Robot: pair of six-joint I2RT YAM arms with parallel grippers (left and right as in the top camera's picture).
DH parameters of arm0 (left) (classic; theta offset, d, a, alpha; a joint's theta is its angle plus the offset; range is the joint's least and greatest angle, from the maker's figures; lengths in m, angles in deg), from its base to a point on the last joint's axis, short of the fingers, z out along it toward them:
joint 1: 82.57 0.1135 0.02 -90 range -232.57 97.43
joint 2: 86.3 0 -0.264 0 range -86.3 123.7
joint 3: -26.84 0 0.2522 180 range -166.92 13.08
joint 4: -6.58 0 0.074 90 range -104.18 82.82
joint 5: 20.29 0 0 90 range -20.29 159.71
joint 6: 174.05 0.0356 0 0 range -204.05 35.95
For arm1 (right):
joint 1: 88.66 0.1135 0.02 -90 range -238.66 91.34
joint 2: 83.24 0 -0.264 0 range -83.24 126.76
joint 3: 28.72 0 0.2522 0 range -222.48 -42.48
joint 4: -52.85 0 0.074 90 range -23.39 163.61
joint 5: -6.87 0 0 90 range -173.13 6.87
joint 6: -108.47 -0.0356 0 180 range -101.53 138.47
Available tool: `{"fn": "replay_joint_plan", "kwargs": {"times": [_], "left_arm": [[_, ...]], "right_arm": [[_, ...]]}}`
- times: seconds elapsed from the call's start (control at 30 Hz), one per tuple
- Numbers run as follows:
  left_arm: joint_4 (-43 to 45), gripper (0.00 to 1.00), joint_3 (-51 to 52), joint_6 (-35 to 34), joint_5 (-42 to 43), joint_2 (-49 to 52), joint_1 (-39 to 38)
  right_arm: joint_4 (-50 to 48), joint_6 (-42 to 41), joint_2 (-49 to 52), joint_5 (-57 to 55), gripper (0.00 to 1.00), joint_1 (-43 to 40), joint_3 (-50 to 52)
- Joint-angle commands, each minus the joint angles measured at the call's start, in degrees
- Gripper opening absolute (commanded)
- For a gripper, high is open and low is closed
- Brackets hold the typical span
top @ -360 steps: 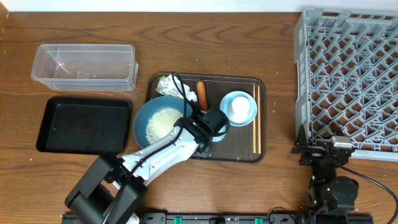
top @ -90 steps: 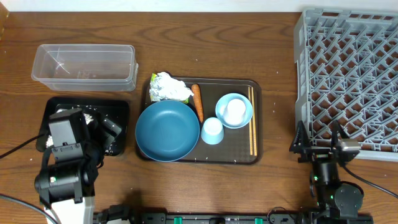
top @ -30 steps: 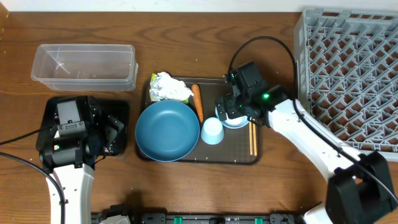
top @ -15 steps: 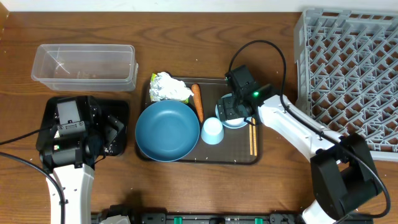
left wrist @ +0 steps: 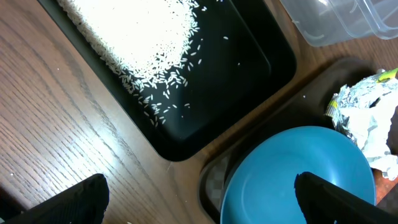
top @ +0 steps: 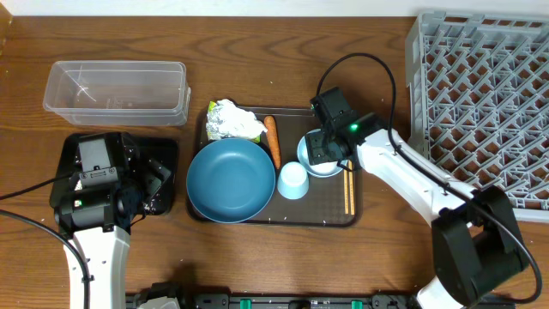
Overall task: Sort waste into correct bins and load items into the dishwasher rack
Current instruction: 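Carry the cup with the right gripper into the dish rack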
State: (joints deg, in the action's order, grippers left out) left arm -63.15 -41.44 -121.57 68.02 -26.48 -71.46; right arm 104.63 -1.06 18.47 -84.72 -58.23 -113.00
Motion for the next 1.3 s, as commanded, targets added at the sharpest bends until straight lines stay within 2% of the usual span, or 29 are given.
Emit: {"fn": "replay_joint_plan", "kwargs": {"times": [0.0,0.2,0.43,0.6,0.87,1.07,1.27], "left_arm": [[-0.2,0.98,-1.2,-0.3,-0.5,0.1,0.2],[-0.2,0.98,-1.2,-0.3,-0.5,0.1,0.2],[-0.2,0.98,-1.2,-0.3,-0.5,0.1,0.2],[-0.2,0.98,-1.2,-0.3,-0.5,0.1,0.2],[-0.2,0.98,-1.2,-0.3,-0.5,0.1,0.2],[-0.1,0.98,-1.2,-0.3,-0.5,0.1,0.2],[-0.2,0.98,-1.2,-0.3,-0.5,0.1,0.2]], "right_arm": [[0.9,-0.4,-4.5,-2.3,0.62,-1.1,-2.9],[4.5,1.4,-10.0,-4.7,0.6,-6.9,-7.4],[4.9,2.0,-15.0,-3.8,0.59,-25.5,-12.4],[2.9,4.9,-15.1,-2.2,0.61,-41.7,-15.4],[-2.2,5.8,-12.9,0.3,0.59,-62.1,-15.4],[-3.8,6.4,-7.8,1.1,0.59,-69.4,-15.4],[-3.1,7.0,-3.1,1.6,0.63,-69.7,-15.4]]}}
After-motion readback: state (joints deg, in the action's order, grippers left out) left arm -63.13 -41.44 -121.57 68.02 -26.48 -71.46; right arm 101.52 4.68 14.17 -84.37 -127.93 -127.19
